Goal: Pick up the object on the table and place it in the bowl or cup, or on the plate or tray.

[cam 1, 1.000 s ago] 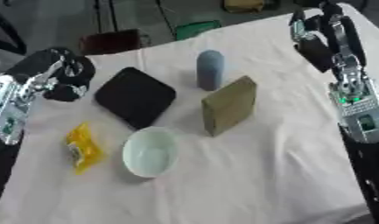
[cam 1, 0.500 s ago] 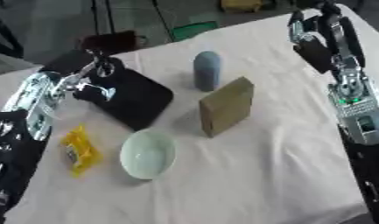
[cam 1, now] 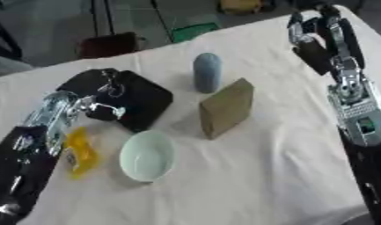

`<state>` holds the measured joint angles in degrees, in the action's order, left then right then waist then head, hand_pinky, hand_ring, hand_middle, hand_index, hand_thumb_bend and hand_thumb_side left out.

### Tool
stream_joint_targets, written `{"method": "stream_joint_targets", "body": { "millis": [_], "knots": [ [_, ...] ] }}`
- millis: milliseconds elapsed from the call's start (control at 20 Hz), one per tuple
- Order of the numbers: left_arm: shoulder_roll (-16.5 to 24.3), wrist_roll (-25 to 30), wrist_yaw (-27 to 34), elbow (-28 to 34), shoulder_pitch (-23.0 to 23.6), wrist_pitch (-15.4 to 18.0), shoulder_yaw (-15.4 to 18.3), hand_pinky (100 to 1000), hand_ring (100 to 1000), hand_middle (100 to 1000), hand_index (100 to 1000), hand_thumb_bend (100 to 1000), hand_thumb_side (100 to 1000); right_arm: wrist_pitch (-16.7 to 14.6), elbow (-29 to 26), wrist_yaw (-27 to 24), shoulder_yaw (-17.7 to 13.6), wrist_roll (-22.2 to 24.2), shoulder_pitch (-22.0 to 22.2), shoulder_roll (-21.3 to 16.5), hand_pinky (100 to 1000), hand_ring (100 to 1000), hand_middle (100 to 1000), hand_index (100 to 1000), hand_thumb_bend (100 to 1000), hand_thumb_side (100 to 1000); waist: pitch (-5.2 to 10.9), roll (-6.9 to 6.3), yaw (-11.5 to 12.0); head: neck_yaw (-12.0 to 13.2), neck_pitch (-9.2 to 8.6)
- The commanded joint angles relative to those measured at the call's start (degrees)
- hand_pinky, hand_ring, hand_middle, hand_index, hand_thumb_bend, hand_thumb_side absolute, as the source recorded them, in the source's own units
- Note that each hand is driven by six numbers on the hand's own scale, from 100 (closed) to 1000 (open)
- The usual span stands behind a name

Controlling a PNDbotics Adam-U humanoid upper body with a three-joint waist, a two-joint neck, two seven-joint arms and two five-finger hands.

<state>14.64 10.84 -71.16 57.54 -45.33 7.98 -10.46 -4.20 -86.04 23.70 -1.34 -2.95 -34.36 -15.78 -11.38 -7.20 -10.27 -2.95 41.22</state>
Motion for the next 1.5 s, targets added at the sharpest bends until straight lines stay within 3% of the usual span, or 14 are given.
{"method": "stream_joint_targets", "body": {
  "millis": [50,100,150,200,250,350,600,750,800,950,1100,1500],
  "knots": [
    [-0.2,-5.1,-2.6,-0.4,-1.5,-0.9,1.1,940,888,890,810,578,679,-0.1,-0.7,-0.1,0.1,0.2,-1.4,-0.2,693,587,804,858,100,596,1.01,0.72,-0.2,0.3,-0.78],
    [-0.3,-6.4,-3.1,-0.7,-1.6,-1.2,1.2,940,888,890,810,578,679,-0.2,-0.7,-0.1,0.1,0.2,-1.4,-0.2,693,587,804,858,100,596,1.0,0.73,-0.2,0.3,-0.81],
    [-0.4,-7.5,-3.3,-0.9,-1.6,-1.4,1.3,932,890,897,862,703,787,-0.2,-0.7,-0.1,0.1,0.2,-1.4,-0.2,693,587,804,858,100,596,1.0,0.76,-0.3,0.3,-0.82],
    [-0.5,-9.1,-3.2,-0.5,-1.7,-1.8,1.7,932,890,897,862,703,787,-0.1,-0.6,-0.1,0.1,0.2,-1.4,-0.3,693,587,804,858,100,596,0.98,0.8,-0.3,0.2,-0.85],
    [-0.4,-10.3,-2.9,-0.2,-1.7,-2.2,2.0,931,904,919,892,730,854,-0.1,-0.6,-0.2,0.1,0.2,-1.4,-0.3,693,587,804,858,100,596,0.97,0.82,-0.3,0.2,-0.85],
    [-0.2,-13.3,0.2,2.1,-1.2,-3.3,3.4,917,910,931,883,703,863,-0.1,-0.6,-0.2,0.0,0.1,-1.4,-0.4,693,587,804,858,100,595,0.95,0.9,-0.1,0.0,-0.85],
    [2.4,-18.0,15.3,14.6,1.5,-7.0,7.4,889,910,925,844,630,807,-0.1,-0.6,-0.5,-0.2,0.0,-1.1,-0.6,693,587,803,858,100,596,0.98,1.01,0.8,-0.5,-0.71],
    [4.6,-15.4,22.4,21.7,3.4,-9.0,8.6,875,906,919,829,600,797,0.0,-0.5,-0.5,-0.3,-0.1,-0.9,-0.8,693,587,803,858,100,596,1.07,1.02,1.3,-0.9,-0.59],
    [5.3,-14.0,25.7,23.9,4.8,-8.9,9.2,819,891,920,805,502,818,0.0,-0.5,-0.5,-0.3,-0.1,-0.8,-0.9,693,587,803,858,100,596,1.09,1.0,1.7,-1.1,-0.54],
    [8.0,-10.6,40.1,30.0,9.7,-6.1,11.6,781,880,915,787,481,804,0.0,-0.7,-0.5,-0.5,-0.3,-0.5,-1.0,692,586,803,858,100,596,1.14,0.9,2.3,-1.6,-0.46],
    [9.8,-8.9,50.1,33.0,14.6,-3.5,13.7,760,872,910,789,460,817,0.0,-0.7,-0.5,-0.6,-0.4,-0.4,-1.3,692,586,803,858,100,595,1.06,0.87,2.7,-2.0,-0.42],
    [9.3,-5.9,55.9,35.0,20.2,-3.4,17.1,753,870,907,791,451,826,0.1,-0.8,-0.5,-0.7,-0.5,-0.4,-1.2,692,586,803,858,100,595,1.03,1.11,3.2,-2.5,-0.58]
  ]
}}
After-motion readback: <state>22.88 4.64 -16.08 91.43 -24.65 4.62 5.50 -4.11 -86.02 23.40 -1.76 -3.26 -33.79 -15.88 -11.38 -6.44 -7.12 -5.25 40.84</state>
